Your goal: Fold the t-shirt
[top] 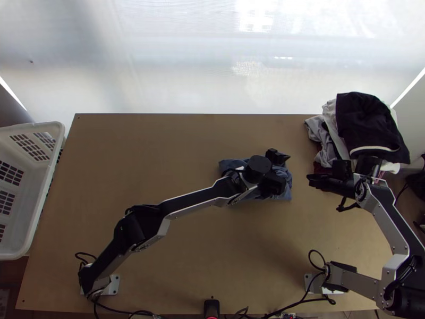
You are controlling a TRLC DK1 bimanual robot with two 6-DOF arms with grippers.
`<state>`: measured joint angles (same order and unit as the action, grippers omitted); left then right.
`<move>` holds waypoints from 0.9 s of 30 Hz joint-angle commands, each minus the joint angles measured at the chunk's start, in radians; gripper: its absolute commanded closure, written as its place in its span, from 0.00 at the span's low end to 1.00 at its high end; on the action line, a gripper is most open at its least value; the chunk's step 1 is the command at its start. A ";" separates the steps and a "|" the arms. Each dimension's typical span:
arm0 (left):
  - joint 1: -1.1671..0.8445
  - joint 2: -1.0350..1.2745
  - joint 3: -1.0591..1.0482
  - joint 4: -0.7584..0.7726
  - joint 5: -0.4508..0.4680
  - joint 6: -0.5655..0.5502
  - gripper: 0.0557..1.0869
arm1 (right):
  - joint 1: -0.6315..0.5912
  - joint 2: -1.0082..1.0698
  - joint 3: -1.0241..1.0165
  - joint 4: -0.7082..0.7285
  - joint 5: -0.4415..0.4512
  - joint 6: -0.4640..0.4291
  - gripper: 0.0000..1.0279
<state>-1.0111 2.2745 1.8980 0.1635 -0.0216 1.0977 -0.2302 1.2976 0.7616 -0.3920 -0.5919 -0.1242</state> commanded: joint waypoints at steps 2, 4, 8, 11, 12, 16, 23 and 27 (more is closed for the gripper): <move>-0.007 -0.136 0.050 -0.185 -0.052 -0.226 0.04 | 0.035 0.008 0.008 0.001 0.001 0.006 0.97; -0.018 -0.164 0.027 -0.242 -0.063 -0.249 0.04 | 0.049 0.008 0.008 0.001 0.001 0.011 0.97; -0.027 -0.210 -0.097 -0.219 -0.083 -0.251 0.04 | 0.066 0.014 0.012 0.007 0.001 0.023 0.97; -0.029 -0.225 -0.232 -0.087 -0.104 -0.249 0.04 | 0.072 0.015 0.013 0.010 0.001 0.026 0.97; -0.029 -0.214 -0.254 -0.079 -0.107 -0.246 0.04 | 0.072 0.015 0.013 0.010 0.001 0.026 0.97; 0.000 -0.161 -0.289 -0.001 -0.113 -0.237 0.04 | 0.069 0.011 0.012 0.010 0.001 0.024 0.97; 0.020 -0.053 -0.185 -0.048 -0.118 -0.246 0.04 | 0.061 -0.004 0.001 0.002 0.000 0.015 0.97; 0.022 0.019 -0.099 -0.062 -0.126 -0.245 0.04 | 0.065 -0.015 0.005 -0.008 -0.017 0.015 0.97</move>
<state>-0.9997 2.1979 1.7100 0.1139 -0.1364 0.8555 -0.1673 1.2976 0.7666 -0.3870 -0.5922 -0.1051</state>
